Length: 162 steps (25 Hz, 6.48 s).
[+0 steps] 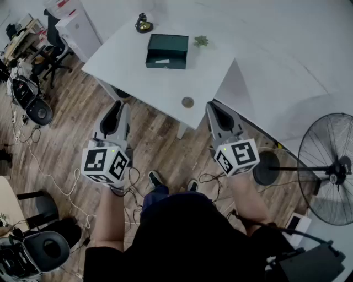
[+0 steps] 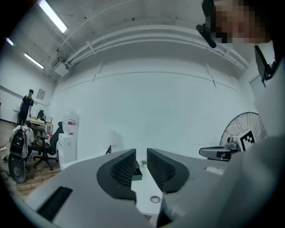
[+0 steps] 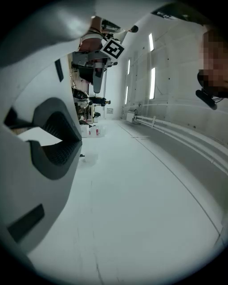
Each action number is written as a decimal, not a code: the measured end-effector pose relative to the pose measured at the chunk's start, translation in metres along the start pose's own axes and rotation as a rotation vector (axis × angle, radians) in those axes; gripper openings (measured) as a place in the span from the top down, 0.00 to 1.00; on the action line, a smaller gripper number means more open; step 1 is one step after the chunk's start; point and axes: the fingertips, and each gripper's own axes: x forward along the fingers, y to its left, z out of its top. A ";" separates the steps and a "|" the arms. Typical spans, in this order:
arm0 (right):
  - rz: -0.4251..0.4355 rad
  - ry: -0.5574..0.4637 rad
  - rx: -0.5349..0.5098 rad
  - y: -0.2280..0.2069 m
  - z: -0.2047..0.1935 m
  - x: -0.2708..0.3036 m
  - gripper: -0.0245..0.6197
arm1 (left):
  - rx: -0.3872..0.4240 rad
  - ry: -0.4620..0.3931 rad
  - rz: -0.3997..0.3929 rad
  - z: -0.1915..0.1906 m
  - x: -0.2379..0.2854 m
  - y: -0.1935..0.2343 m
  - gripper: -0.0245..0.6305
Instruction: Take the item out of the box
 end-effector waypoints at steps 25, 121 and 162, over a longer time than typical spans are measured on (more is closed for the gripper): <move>-0.082 -0.018 -0.016 -0.047 0.010 -0.051 0.66 | 0.063 0.015 0.016 -0.009 -0.016 -0.026 0.55; -0.689 0.155 0.264 -0.222 -0.086 0.207 0.81 | 0.623 0.993 -0.792 -0.305 0.522 0.112 0.77; -0.516 0.157 0.200 -0.154 -0.059 0.370 0.85 | 0.037 0.945 -0.271 -0.290 0.491 0.395 0.77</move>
